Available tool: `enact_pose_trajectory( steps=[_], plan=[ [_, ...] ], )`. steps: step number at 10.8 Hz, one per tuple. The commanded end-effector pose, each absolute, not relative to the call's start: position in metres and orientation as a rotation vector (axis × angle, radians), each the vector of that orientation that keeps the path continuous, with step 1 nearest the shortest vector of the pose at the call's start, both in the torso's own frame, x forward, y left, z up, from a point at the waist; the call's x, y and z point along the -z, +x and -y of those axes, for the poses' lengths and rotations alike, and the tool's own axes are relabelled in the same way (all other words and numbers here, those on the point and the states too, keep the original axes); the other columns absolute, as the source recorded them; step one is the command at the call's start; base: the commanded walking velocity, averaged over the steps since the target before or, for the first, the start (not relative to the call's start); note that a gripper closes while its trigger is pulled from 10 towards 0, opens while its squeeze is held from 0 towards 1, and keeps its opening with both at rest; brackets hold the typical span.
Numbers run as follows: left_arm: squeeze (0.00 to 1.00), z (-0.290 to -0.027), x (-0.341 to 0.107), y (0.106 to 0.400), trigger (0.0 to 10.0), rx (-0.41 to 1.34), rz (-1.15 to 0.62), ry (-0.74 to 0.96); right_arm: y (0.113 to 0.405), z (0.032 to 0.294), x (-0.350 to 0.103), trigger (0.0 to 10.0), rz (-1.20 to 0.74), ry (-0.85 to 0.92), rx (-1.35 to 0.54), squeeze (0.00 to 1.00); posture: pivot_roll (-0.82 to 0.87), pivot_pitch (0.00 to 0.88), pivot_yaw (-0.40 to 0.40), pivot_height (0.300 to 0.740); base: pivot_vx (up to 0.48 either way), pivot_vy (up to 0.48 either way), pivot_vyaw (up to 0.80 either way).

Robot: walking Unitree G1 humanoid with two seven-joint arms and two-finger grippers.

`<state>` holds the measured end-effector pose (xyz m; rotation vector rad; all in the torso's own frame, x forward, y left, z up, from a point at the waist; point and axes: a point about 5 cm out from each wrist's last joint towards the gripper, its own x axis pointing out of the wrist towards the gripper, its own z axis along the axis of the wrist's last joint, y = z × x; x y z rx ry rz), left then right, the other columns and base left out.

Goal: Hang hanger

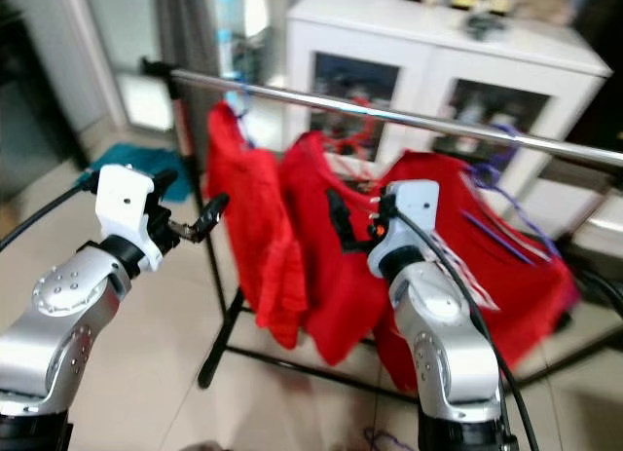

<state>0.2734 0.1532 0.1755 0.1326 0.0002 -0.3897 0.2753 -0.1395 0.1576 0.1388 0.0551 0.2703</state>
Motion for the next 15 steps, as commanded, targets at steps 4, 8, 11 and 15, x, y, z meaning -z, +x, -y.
enact_pose_trajectory(
  steps=[4, 8, 11, 15],
  plan=[
    [0.29, -0.146, -0.172, 0.264, 10.0, 0.496, -0.025, 0.179, 0.279, 0.140, -0.166, 10.0, -0.007, 0.068, -0.284, 1.00, -0.03, 0.000, -0.041, 0.740, 0.178, 0.000, 0.40],
    [0.30, -0.153, -0.169, 0.253, 10.0, 0.683, -0.063, 0.237, 0.291, 0.161, -0.174, 10.0, -0.061, -0.082, -0.386, 1.00, -0.02, 0.000, -0.053, 0.740, 0.000, 0.000, 0.00],
    [0.30, -0.154, -0.167, 0.245, 10.0, 0.798, -0.097, 0.250, 0.298, 0.179, -0.182, 10.0, -0.089, -0.084, -0.360, 1.00, -0.02, 0.000, -0.062, 0.740, 0.000, 0.000, 0.00],
    [0.30, -0.149, -0.170, 0.241, 10.0, 0.942, -0.108, 0.247, 0.338, 0.197, -0.165, 10.0, -0.267, -0.003, -0.233, 0.00, -0.03, 0.000, -0.044, 0.740, 0.000, 0.000, 0.00]
  ],
)
